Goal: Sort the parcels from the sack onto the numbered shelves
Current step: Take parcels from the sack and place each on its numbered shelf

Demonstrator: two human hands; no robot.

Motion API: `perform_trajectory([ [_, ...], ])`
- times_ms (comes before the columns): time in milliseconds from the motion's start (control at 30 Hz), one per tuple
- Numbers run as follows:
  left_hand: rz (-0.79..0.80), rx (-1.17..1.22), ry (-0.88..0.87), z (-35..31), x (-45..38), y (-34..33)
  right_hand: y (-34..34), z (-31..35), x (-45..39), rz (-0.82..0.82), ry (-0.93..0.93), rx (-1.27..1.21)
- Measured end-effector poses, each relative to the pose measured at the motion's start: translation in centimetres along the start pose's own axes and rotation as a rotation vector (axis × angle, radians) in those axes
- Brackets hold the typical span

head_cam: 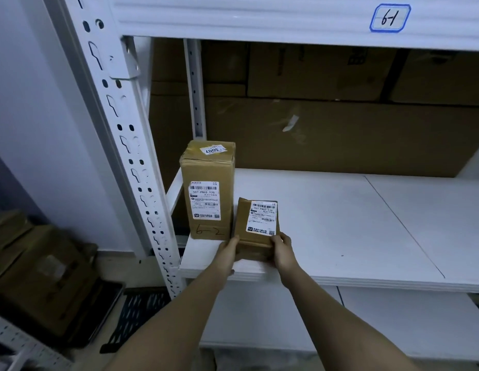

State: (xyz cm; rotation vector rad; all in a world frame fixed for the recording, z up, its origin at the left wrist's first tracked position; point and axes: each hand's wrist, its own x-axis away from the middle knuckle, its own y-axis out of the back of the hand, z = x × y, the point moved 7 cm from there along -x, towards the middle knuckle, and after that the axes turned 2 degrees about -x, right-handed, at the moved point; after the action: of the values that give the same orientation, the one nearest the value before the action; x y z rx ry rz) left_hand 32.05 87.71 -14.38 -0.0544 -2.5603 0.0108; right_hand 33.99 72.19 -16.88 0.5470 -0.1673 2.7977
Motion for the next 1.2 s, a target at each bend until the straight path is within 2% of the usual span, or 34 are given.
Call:
perform_trajectory([
  [500,-0.065,0.228,0.089,-1.2,-3.8,0.1,-0.9,1.7,-4.6,0.001,0.009,0.0],
  [1200,-0.085,0.168,0.113,-1.4,-4.9,1.1,-1.9,2.7,-5.5,0.028,-0.022,-0.004],
])
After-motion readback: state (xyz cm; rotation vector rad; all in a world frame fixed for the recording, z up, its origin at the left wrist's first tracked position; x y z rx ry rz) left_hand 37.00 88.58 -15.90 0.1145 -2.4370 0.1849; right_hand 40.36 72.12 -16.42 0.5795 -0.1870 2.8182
